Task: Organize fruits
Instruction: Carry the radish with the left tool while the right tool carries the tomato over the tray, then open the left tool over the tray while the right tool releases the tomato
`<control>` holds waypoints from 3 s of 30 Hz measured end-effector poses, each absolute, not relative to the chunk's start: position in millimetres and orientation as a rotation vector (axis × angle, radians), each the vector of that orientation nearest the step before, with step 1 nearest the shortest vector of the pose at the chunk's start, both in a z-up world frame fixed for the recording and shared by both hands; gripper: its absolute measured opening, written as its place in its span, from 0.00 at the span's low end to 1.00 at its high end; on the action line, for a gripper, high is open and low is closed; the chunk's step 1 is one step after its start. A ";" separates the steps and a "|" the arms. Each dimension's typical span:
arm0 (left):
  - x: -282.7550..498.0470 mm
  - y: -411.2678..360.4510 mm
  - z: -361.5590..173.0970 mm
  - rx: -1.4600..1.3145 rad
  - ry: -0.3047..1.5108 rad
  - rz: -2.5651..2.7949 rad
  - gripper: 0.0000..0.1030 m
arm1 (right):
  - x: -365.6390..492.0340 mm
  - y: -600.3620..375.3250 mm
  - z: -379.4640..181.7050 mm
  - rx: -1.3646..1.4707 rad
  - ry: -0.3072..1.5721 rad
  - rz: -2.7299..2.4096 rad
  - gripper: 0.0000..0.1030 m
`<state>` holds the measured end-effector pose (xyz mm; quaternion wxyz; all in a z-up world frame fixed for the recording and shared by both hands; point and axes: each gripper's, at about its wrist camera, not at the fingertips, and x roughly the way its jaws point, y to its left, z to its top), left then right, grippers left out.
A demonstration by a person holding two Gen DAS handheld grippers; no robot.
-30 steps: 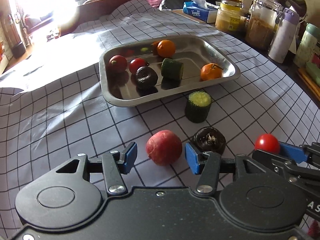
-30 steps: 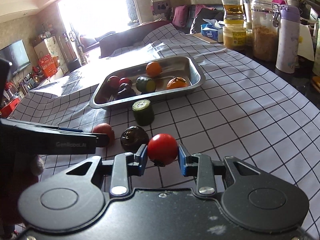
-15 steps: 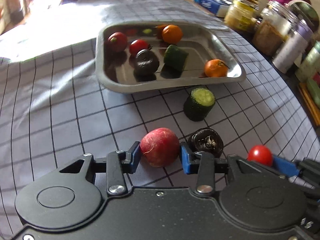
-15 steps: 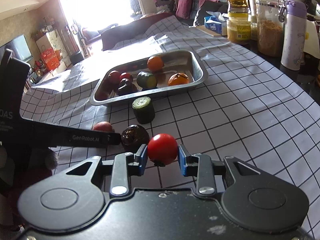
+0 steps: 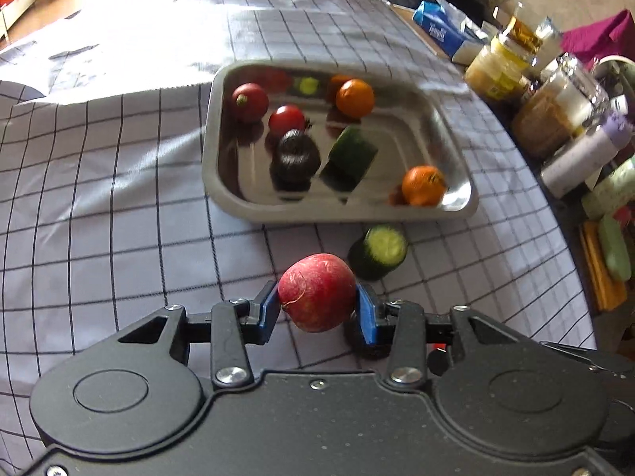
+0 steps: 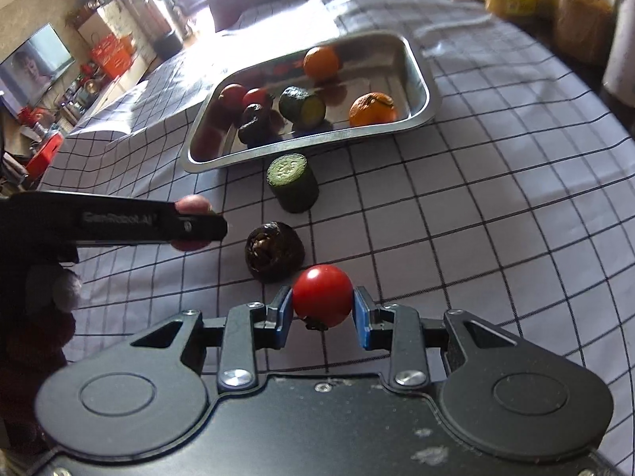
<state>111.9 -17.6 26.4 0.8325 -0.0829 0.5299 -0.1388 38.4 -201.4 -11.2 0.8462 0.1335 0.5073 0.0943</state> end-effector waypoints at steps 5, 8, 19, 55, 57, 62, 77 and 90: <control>127.1 -24.0 39.5 -0.218 1.088 -0.301 0.47 | 58.3 -206.2 5.0 0.260 1.065 0.181 0.32; 136.4 -28.8 47.6 -0.226 1.060 -0.293 0.47 | 72.4 -210.3 18.2 0.253 1.033 0.148 0.32; 162.8 -25.1 61.6 -0.232 0.964 -0.245 0.47 | 132.6 -222.7 62.5 0.261 0.920 0.035 0.32; 195.4 -37.6 14.2 -0.101 1.061 -0.116 0.48 | 223.7 -208.3 25.5 0.160 0.981 -0.064 0.33; 195.3 -38.3 14.3 -0.102 1.063 -0.124 0.48 | 224.0 -206.9 24.7 0.159 0.985 -0.059 0.33; 193.5 -39.7 16.0 -0.096 1.053 -0.126 0.48 | 223.1 -206.4 25.0 0.150 0.978 -0.073 0.33; 187.7 -42.9 23.2 -0.077 1.023 -0.124 0.49 | 216.4 -206.3 32.9 0.153 0.944 -0.078 0.34; 183.4 -42.2 29.8 -0.086 1.004 -0.131 0.50 | 212.8 -205.9 36.9 0.151 0.929 -0.081 0.34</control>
